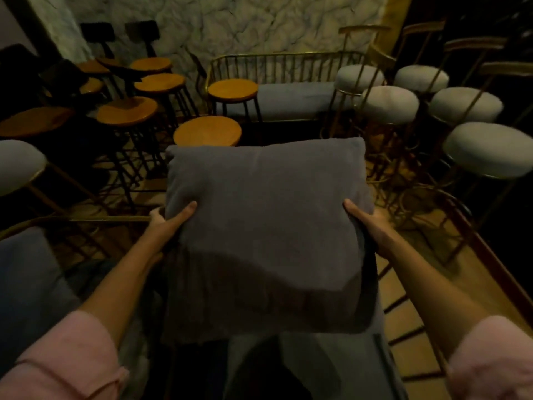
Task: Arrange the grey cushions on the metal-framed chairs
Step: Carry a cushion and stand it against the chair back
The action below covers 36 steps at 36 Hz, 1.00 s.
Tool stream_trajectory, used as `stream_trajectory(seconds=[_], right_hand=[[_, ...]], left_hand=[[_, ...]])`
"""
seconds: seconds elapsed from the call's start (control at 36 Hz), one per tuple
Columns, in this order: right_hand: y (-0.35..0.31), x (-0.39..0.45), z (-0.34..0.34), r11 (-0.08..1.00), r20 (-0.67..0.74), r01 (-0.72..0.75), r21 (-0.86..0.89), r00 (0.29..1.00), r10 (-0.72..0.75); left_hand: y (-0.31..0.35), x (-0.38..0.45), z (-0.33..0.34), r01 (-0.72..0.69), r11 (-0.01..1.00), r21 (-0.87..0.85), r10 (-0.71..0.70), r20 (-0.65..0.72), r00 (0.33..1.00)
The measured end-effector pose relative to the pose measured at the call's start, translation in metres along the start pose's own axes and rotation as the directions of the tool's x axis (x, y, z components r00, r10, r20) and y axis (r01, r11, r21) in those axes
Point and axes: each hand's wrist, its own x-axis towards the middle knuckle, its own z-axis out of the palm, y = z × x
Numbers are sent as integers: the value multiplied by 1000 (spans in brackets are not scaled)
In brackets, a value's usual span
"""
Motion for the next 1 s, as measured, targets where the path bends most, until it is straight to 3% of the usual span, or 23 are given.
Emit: stream_trajectory(seconds=[0.17,0.33,0.56,0.75,0.89,1.0], right_hand=[[8,45,-35,1000,-12,-6,19,1000,6],[31,78,-47,995,-4,4,103,1000,-4],[113,100,-47,979,53,-142,144,989,136],[191,110,-35,977,-123,-187,106,972,200],[194,103,-20,976,-243,-207,62,946,216],[237,106,-31,937,-300,-350,-18,896,329]], left_hand=[[3,22,70,-65,997,-37,68,99,993],[-24,49,110,1,994,-107,6,60,998],[-100,66,128,73,995,-74,-71,30,997],[-167,69,130,103,960,259,-134,107,985],[-166,61,138,139,947,291,-164,64,984],[-169,48,125,169,936,309,-195,53,979]])
